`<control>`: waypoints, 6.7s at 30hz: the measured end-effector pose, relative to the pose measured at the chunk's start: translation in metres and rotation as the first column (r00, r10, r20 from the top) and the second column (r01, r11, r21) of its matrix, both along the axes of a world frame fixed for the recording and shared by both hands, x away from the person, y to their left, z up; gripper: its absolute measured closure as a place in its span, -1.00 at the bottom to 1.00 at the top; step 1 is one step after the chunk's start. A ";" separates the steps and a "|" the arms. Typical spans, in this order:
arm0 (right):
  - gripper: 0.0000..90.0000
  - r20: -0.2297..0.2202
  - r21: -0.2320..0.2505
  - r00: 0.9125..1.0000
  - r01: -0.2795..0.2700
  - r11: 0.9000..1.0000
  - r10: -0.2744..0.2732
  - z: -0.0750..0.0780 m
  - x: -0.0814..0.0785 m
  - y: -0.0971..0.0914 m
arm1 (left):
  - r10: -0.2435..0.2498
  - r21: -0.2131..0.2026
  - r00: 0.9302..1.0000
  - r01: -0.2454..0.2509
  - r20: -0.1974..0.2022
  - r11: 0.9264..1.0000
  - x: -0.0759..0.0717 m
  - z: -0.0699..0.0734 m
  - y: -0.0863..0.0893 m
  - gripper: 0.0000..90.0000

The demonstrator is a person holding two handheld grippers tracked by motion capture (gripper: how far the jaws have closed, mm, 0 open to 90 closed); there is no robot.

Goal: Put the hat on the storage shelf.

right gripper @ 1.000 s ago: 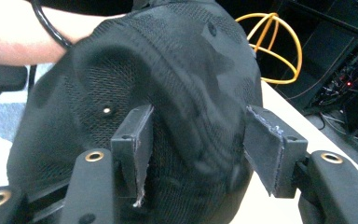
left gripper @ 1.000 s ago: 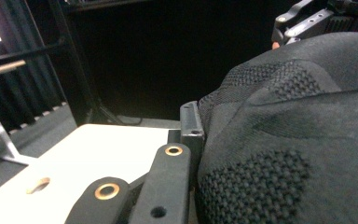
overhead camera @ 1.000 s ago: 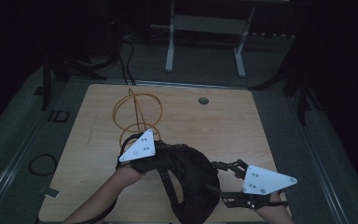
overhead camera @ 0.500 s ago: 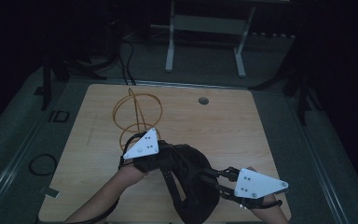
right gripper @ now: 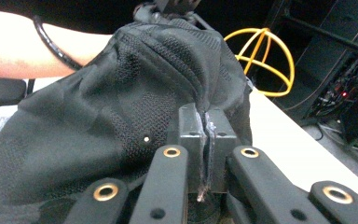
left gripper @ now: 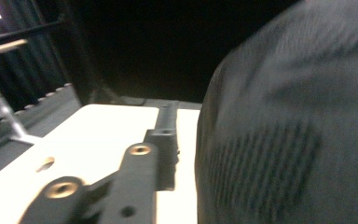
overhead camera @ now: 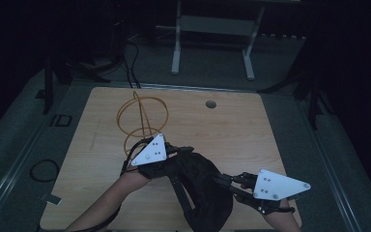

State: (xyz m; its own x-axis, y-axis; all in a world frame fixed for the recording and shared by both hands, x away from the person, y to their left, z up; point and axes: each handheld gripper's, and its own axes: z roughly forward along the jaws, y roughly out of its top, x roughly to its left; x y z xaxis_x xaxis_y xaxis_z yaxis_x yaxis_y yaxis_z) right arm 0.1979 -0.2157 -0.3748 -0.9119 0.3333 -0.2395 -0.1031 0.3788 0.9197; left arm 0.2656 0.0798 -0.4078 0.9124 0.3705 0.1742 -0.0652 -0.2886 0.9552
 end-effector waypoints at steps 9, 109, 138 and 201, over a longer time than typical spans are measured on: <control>0.95 0.017 0.032 0.999 0.041 0.999 -0.041 0.007 0.003 -0.006 | 0.080 0.013 0.996 -0.080 0.043 0.997 -0.008 0.004 0.012 -0.05; 0.54 -0.247 -0.011 0.961 0.127 0.992 -0.126 0.030 0.206 0.221 | 0.560 0.074 0.809 -0.556 -0.180 0.828 -0.036 -0.140 0.167 -0.91; 0.32 -0.240 -0.011 0.960 0.145 0.989 -0.143 0.031 0.205 0.219 | 0.557 0.068 0.809 -0.555 -0.188 0.829 -0.036 -0.140 0.165 -0.91; -0.70 -0.269 -0.026 0.956 0.119 0.992 -0.122 -0.086 0.156 0.100 | 0.550 0.075 0.807 -0.548 -0.214 0.833 -0.036 -0.144 0.161 -0.92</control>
